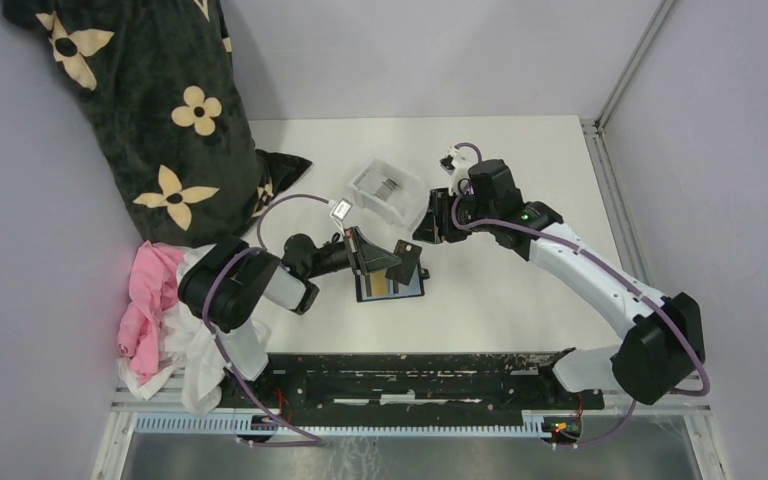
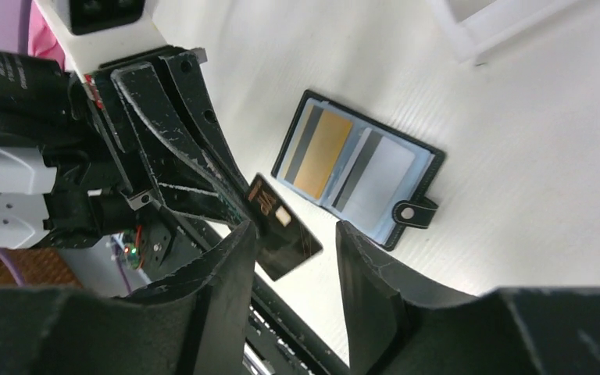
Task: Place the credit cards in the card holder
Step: Pick up the credit card from the storage box.
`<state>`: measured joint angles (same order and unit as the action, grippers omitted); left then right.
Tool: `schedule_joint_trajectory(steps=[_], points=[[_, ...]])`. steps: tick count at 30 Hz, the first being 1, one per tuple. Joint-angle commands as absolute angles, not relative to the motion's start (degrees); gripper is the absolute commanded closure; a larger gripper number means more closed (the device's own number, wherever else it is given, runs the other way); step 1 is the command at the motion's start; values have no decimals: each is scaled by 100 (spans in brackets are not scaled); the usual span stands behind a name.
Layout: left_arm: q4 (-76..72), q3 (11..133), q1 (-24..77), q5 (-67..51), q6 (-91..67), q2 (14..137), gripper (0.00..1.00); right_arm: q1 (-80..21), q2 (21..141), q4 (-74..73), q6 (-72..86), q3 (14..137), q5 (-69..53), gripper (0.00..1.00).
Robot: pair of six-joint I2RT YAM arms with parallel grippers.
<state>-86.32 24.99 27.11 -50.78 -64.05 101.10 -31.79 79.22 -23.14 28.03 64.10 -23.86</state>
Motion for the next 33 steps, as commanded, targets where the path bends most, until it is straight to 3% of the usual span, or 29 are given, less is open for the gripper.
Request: schedule_joint_trajectory(steps=[1,12,33], points=[[-9724,2103,2720,-3890,-6588,10122,97,-3160,7285,-1991,2702,6179,-1598,50],[-9910,1508,3131,-2052,-6759,9858,97,-3166,7139,-468,3436,4849,-1759,50],[-9912,1860,3550,-1717,-7218,9978,97,-3171,7924,1398,4379,4166,-2417,50]])
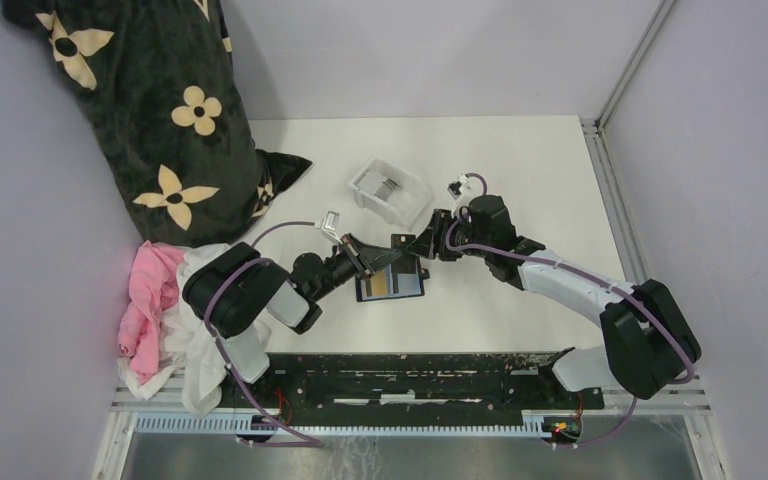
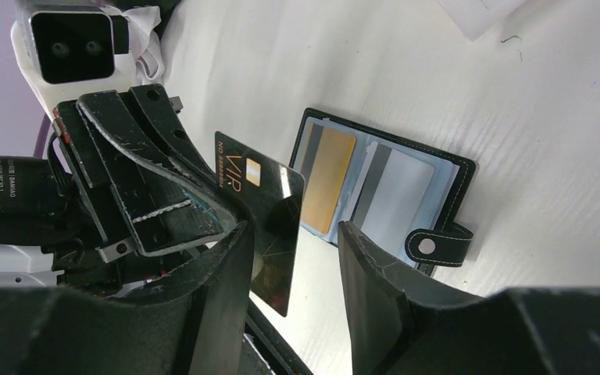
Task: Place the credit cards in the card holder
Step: Pick up the credit card from the storage box.
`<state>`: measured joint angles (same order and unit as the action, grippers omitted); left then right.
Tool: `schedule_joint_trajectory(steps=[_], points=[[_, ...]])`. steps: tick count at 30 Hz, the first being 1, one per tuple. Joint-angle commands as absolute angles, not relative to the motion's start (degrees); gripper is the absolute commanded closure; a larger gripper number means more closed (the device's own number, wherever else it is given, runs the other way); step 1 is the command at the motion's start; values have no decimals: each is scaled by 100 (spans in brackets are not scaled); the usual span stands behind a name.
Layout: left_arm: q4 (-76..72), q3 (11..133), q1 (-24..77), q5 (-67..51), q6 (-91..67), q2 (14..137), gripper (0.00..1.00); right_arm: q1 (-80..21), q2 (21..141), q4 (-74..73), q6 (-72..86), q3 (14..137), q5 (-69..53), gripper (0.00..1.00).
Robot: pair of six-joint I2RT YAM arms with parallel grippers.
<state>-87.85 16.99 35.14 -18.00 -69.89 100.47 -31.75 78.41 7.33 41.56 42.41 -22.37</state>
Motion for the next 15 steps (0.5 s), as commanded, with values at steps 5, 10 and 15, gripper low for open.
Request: schedule_joint_trajectory(steps=[5,10,15], points=[[-9913,1902,3571,-1712,-7296,10020,97,-3165,8080,1952,4691,4025,-2666,62],[-9909,2000,3602,-1748,-7385,10100,97,-3169,8390,2815,5234,3860,-2972,74],[-9906,2073,3604,-1822,-7480,10180,97,-3164,8635,3413,5620,3755,-3148,93]])
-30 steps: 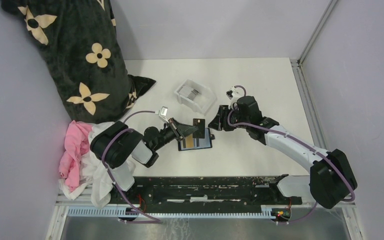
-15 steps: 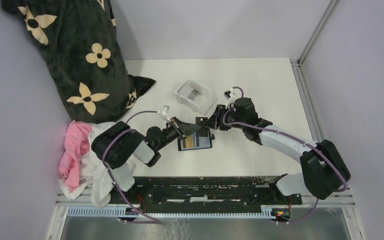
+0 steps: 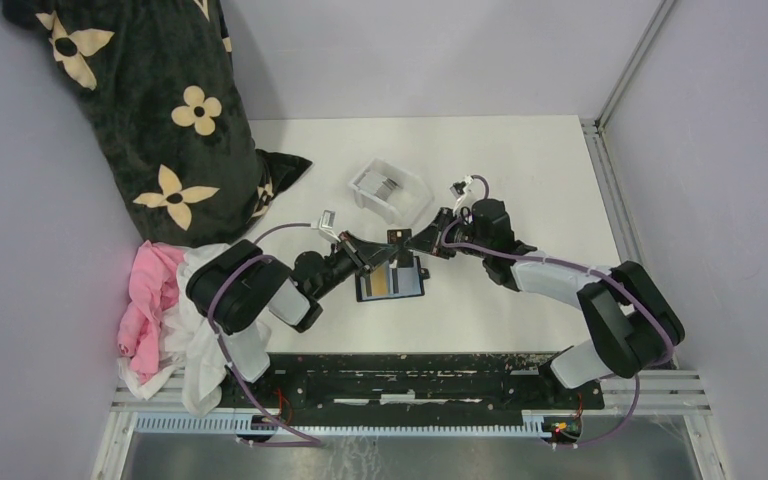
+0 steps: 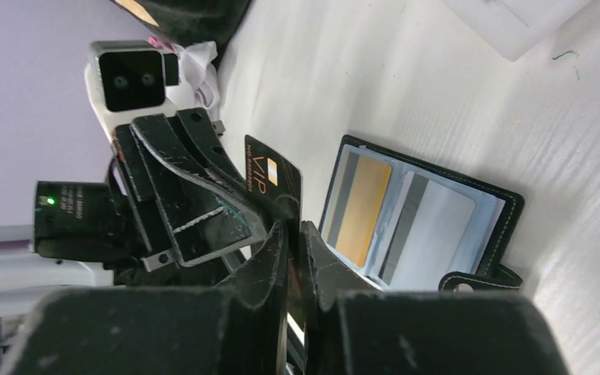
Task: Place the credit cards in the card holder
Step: Pick up the credit card from the storage box, then turn over the card slot in the card holder.
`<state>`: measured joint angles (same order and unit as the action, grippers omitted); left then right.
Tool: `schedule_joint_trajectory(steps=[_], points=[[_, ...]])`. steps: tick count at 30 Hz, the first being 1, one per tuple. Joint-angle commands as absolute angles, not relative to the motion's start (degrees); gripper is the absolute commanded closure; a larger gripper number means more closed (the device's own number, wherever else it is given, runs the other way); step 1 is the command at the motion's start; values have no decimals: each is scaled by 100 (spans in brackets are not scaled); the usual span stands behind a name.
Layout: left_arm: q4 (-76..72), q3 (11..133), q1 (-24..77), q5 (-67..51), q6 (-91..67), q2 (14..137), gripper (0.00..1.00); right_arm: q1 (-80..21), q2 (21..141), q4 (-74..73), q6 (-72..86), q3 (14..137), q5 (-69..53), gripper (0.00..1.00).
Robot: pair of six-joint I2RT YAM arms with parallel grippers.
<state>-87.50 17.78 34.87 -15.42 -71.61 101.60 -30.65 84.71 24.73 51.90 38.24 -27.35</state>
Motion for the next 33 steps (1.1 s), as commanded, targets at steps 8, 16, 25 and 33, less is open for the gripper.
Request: schedule_joint_trajectory(steps=[8,16,25,33], points=[[-9913,1669,3482,-1416,-7495,10250,59,-3165,8362,2934,5381,3802,-2946,99],[-9906,986,3276,-893,-7253,10254,52,-3170,7836,1329,4349,4027,-2123,99],[-9626,543,3268,-431,-6818,10337,56,-3324,7896,-327,3516,4577,-1159,99],[-9206,346,3264,-255,-6502,10081,58,-3596,8307,-681,3254,4898,-626,99]])
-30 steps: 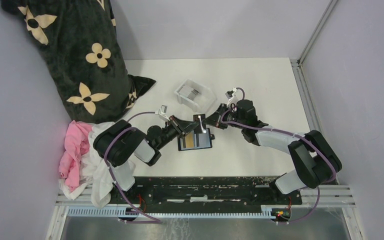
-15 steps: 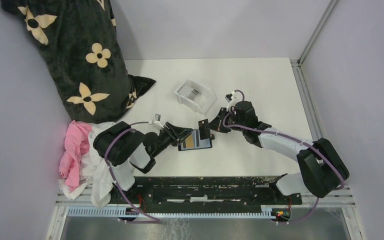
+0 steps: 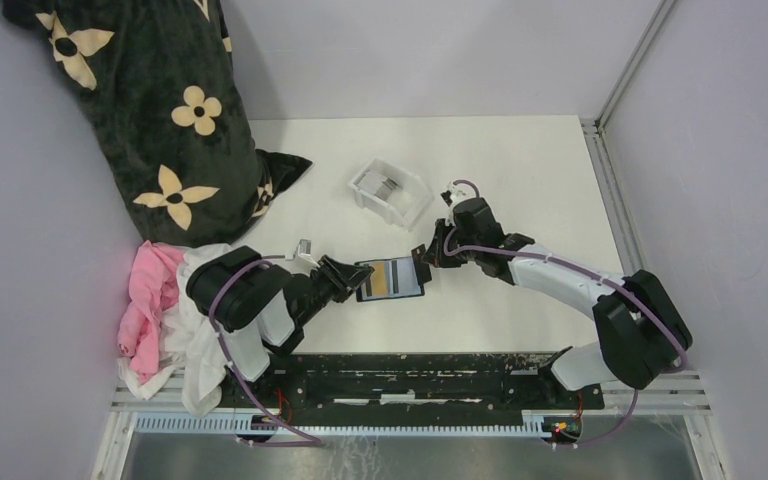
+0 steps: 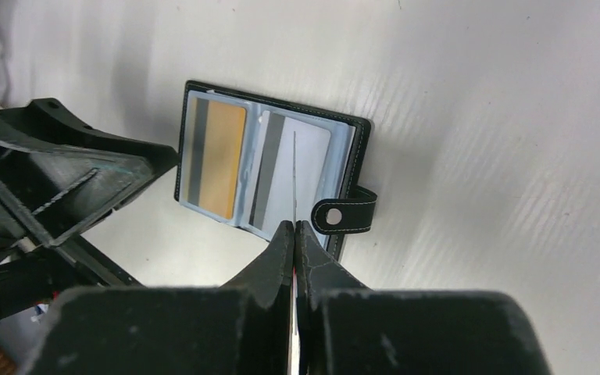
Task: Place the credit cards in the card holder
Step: Turn over the card slot in the card holder.
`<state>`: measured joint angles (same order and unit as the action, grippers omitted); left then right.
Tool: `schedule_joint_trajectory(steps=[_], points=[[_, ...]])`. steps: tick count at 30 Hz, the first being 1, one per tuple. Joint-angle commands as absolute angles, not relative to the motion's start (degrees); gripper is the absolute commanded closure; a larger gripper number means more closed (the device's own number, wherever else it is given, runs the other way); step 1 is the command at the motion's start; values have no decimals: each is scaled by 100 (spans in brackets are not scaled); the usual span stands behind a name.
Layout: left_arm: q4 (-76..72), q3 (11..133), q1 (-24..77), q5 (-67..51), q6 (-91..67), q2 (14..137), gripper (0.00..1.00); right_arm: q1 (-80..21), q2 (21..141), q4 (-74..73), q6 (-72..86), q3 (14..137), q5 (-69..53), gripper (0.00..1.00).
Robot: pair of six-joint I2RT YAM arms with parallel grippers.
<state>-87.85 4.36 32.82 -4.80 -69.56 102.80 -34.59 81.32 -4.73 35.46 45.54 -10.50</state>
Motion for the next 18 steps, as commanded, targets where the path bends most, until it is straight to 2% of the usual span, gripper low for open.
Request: schedule_joint_trajectory(steps=[1,18], points=[[-9107,330,3268,-224,-6455,10022,59,-3633,8355,-711,3231,4932,-561,99],[-6709,261,3272,288,-5697,8456,60,-3783,8907,-706,3220,5162,-129,99]])
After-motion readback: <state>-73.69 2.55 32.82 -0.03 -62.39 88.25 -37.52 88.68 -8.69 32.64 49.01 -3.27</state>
